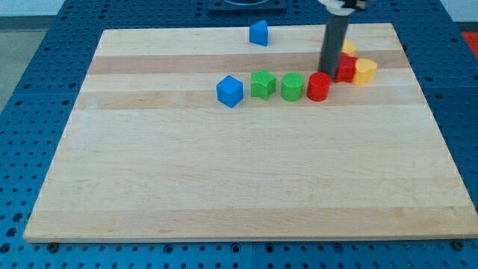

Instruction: Separate the yellow heart from the red star

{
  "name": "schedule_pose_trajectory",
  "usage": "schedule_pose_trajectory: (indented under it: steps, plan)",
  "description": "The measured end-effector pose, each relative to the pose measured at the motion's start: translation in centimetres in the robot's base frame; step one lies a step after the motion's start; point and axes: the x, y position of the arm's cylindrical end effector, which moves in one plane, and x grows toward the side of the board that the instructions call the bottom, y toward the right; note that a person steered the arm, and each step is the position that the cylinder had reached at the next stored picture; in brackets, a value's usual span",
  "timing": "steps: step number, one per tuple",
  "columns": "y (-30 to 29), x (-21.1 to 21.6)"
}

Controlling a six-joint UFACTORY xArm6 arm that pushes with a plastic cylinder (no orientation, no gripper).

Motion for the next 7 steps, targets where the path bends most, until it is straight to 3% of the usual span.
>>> schedule_pose_trajectory:
  steps: [3,4,5,6,7]
  plan:
    - [6.6,0.0]
    - [4.6,1.6]
    - [5.1,6.3]
    - [13.0,7.2]
    - [19.2,5.1]
